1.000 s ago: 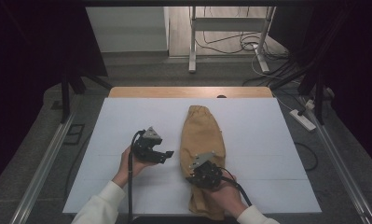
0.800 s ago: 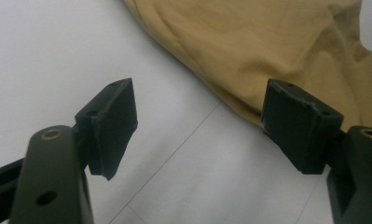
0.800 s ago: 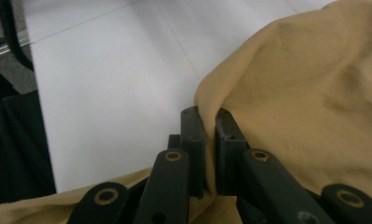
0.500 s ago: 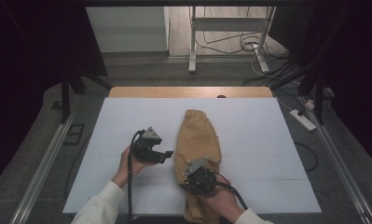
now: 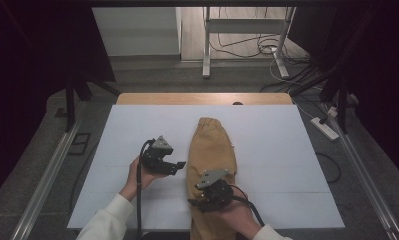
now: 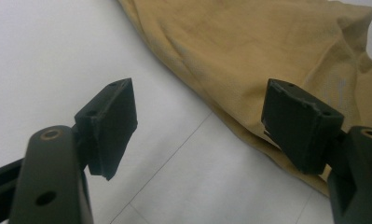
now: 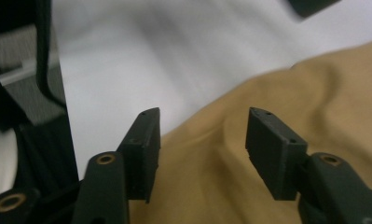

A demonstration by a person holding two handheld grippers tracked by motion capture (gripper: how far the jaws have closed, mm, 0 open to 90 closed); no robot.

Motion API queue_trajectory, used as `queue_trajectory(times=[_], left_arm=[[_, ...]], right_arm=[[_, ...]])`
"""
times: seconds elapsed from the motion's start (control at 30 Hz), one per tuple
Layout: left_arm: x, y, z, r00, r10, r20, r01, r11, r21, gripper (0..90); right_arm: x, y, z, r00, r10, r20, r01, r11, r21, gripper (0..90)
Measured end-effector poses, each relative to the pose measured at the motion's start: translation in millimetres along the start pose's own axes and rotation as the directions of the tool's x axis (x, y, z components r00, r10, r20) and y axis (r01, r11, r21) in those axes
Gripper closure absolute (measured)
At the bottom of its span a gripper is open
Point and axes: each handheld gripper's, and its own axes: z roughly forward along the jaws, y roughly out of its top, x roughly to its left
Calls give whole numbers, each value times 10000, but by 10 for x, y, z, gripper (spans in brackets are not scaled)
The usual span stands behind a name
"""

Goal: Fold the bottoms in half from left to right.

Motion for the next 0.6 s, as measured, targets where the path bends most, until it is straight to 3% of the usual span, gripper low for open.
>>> queue_trajectory(times=[0.17,0.6], left_arm=[[4,-3,1,10000,-34,3,34,10000,-24,263],[30,-13,20,9999,-112,110,111,9999,9,262]], right_arm=[[-92,23,-121,9991,411,133,-402,9971,-641,402],[-543,-107,-275,9863,1423,830,-1356,9873,-823,375]])
